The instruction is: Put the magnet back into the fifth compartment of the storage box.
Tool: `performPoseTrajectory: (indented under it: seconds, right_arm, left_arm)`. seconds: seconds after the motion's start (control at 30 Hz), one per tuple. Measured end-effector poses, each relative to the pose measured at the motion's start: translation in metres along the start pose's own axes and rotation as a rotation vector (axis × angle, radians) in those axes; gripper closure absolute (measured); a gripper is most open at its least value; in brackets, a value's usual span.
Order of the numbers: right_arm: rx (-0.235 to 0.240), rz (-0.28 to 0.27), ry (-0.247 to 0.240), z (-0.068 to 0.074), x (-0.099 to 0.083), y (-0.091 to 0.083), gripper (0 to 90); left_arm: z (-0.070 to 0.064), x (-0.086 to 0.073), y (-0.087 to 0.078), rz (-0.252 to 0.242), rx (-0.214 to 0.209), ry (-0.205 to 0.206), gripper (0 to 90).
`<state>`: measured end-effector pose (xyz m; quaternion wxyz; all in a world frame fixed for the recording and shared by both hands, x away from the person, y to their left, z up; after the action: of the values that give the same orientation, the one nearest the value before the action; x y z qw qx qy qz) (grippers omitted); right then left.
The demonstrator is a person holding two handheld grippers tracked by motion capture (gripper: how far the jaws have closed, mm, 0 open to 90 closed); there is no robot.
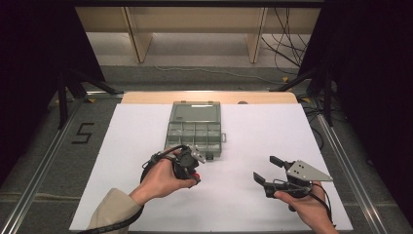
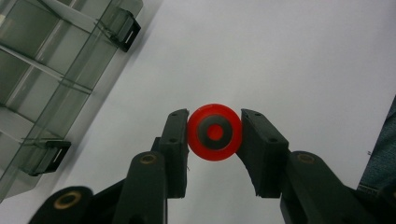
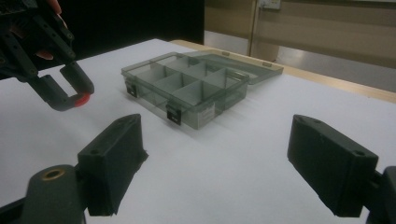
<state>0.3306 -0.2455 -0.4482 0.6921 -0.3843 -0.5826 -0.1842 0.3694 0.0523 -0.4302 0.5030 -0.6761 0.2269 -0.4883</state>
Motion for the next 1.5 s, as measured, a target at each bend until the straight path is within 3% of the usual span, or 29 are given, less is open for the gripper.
performPoseTrajectory:
  seconds: [0.1, 0.6, 0.63, 0.87, 0.93, 0.97, 1.1, 1.13, 1.17, 1.37, 1.43, 1.47, 1.5]
  right_arm:
    - [-0.003, -0.001, 0.002, 0.0, 0.0, 0.0, 18.5]
    - [-0.007, -0.007, 0.001, -0.001, 0.0, 0.0, 18.6]
    - [-0.007, -0.008, 0.001, -0.001, 0.0, 0.0, 18.5]
    - [-0.003, 0.001, 0.0, -0.001, 0.0, 0.0, 18.4]
    - [-0.003, 0.005, 0.0, -0.001, -0.001, 0.0, 18.3]
    - [-0.003, 0.004, 0.0, -0.001, -0.001, -0.001, 18.3]
    - [-0.004, 0.004, 0.002, -0.002, -0.001, -0.001, 18.3]
    - [-0.002, 0.005, 0.002, -0.002, -0.001, 0.0, 18.3]
    - [-0.002, 0.004, 0.002, -0.002, -0.001, 0.0, 18.2]
    - [-0.001, 0.005, 0.002, -0.002, -0.001, -0.001, 18.2]
    - [-0.006, 0.023, 0.0, -0.002, -0.001, -0.002, 18.2]
    - [0.007, -0.02, 0.011, -0.001, -0.001, 0.002, 18.2]
    - [0.007, -0.02, 0.011, -0.001, -0.001, 0.002, 18.2]
  left_arm:
    - [0.003, 0.0, -0.001, -0.011, 0.005, -0.018, 63.0]
    - [0.016, 0.002, -0.008, -0.024, 0.025, -0.027, 63.0]
    - [0.018, 0.003, -0.009, -0.032, 0.027, -0.043, 63.0]
    - [0.024, 0.004, -0.014, -0.034, 0.04, -0.039, 63.0]
    - [0.026, 0.004, -0.015, -0.035, 0.04, -0.055, 63.0]
    - [0.028, 0.005, -0.016, -0.033, 0.048, -0.04, 63.0]
    - [0.03, 0.005, -0.017, -0.037, 0.047, -0.057, 63.0]
    - [0.032, 0.005, -0.018, -0.034, 0.052, -0.044, 63.0]
    - [0.032, 0.006, -0.019, -0.04, 0.055, -0.061, 63.0]
    - [0.039, 0.006, -0.024, -0.024, 0.061, -0.034, 63.0]
    - [0.04, 0.006, -0.024, -0.027, 0.06, -0.047, 63.0]
    - [0.041, 0.007, -0.024, -0.031, 0.063, -0.045, 63.0]
    - [0.041, 0.007, -0.024, -0.031, 0.063, -0.045, 63.0]
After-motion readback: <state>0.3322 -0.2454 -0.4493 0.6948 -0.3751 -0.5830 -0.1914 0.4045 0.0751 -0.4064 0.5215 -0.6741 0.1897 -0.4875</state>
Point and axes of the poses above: each handheld gripper's, and its own axes: y roughly forward along the jaws, x roughly out of its top, z roughly to its left, the point moved 3 cm from there along y, roughly forward along the jaws, and after that the axes turned 1 degree about -x, right-handed, at the moved point
